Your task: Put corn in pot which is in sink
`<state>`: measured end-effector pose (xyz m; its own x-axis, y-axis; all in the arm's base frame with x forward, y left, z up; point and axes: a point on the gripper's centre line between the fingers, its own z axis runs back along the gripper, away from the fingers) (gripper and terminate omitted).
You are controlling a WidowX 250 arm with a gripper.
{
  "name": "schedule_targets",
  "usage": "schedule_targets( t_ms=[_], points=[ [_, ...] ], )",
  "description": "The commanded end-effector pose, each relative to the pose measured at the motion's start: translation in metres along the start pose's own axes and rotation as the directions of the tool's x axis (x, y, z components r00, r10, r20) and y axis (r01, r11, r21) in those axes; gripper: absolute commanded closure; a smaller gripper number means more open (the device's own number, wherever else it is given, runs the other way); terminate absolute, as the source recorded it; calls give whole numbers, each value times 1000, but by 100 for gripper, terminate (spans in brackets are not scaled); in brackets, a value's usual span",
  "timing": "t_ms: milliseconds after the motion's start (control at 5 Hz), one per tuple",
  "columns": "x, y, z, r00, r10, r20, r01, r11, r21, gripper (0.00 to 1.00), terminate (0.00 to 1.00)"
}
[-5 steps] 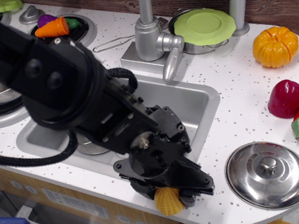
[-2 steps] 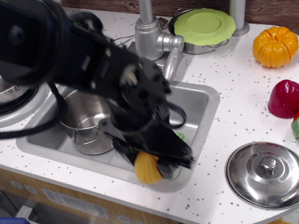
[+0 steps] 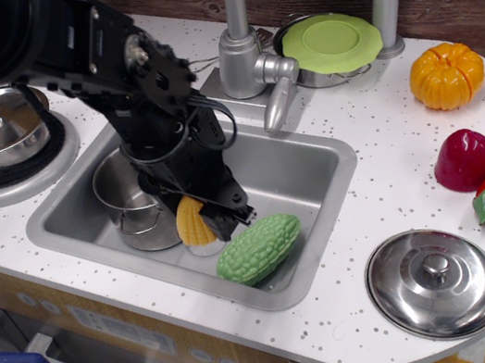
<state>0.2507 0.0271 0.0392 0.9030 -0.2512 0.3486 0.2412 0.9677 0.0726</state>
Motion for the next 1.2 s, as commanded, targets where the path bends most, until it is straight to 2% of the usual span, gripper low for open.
schedule_targets(
  t_ms=[0,200,400,600,1000],
  points=[
    [10,40,-13,994,-41,103,34,997,67,100,0],
    [16,66,-25,986,-73,151,55,992,117,100,0],
    [24,93,-35,978,-111,179,86,987,139,100,0],
    [30,111,-41,976,-132,176,109,985,133,0,0],
    [30,111,-41,976,-132,176,109,985,133,0,0]
  ],
)
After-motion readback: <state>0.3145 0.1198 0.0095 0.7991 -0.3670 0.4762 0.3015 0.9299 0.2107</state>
